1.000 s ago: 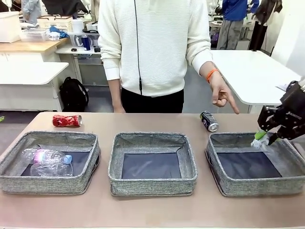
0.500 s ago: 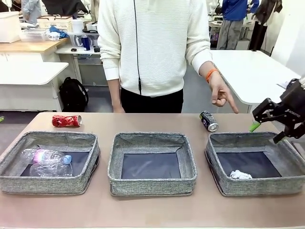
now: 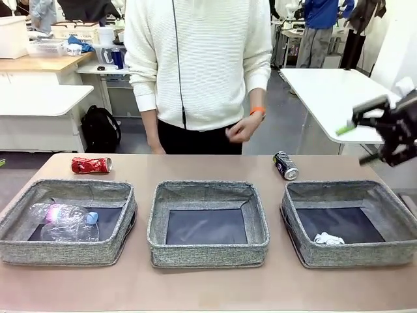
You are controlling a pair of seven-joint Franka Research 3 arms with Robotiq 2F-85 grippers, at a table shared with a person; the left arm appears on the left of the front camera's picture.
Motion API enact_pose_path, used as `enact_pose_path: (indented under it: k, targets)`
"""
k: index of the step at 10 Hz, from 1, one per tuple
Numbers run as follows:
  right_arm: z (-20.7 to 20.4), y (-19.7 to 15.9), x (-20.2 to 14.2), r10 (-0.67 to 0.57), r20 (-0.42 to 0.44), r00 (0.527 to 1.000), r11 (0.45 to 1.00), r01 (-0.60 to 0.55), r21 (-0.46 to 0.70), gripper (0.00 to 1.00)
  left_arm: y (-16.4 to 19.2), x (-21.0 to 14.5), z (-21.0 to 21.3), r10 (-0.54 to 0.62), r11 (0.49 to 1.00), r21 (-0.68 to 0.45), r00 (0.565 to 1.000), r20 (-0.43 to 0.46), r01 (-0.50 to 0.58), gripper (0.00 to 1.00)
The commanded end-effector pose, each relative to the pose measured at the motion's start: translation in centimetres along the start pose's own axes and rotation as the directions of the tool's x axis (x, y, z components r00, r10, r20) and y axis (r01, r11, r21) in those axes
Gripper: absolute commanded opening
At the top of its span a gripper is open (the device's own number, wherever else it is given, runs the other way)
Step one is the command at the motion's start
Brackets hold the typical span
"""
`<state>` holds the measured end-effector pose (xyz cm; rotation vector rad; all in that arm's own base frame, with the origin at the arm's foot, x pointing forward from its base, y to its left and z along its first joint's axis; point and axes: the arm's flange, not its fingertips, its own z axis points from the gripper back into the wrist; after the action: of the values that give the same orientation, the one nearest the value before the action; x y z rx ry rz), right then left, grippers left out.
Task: Sort the waste into the appropriate baskets.
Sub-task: Place the picked waste into the Fabric basket indicated by the person.
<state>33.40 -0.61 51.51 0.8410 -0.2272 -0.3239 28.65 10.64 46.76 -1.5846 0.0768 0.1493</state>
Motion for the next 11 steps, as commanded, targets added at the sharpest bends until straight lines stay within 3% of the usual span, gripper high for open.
enact_pose_path:
  k: [1,2,4,5,6,11]
  targets:
    - [-0.7,-1.2,-1.5,0.114,-0.095,0.989,0.904,-0.064,0.422,1.0,-0.2,-0.1,0.0,-0.021,1.0,-0.017,1.0,-0.006,0.02,1.0]
    - [-1.3,-1.5,-1.3,0.1,-0.157,0.983,0.919,-0.031,0.392,1.0,-0.2,-0.1,0.0,-0.021,1.0,-0.017,1.0,-0.006,0.02,1.0]
    - [-1.8,-2.8,-1.6,0.143,-0.235,0.961,0.85,0.003,0.527,1.0,-0.2,-0.1,0.0,-0.021,1.0,-0.017,1.0,-0.006,0.02,1.0]
    - [-1.2,-3.8,-1.8,0.045,-0.239,0.97,0.836,0.094,0.541,1.0,-0.2,-0.1,0.0,-0.021,1.0,-0.017,1.0,-0.006,0.02,1.0]
    - [-0.3,0.3,-0.6,0.112,-0.149,0.983,0.883,-0.03,0.468,1.0,-0.2,-0.1,0.0,-0.021,1.0,-0.017,1.0,-0.006,0.02,1.0]
    - [-0.3,0.3,-0.6,0.112,-0.149,0.983,0.883,-0.03,0.468,1.0,-0.2,-0.1,0.0,-0.021,1.0,-0.017,1.0,-0.006,0.02,1.0]
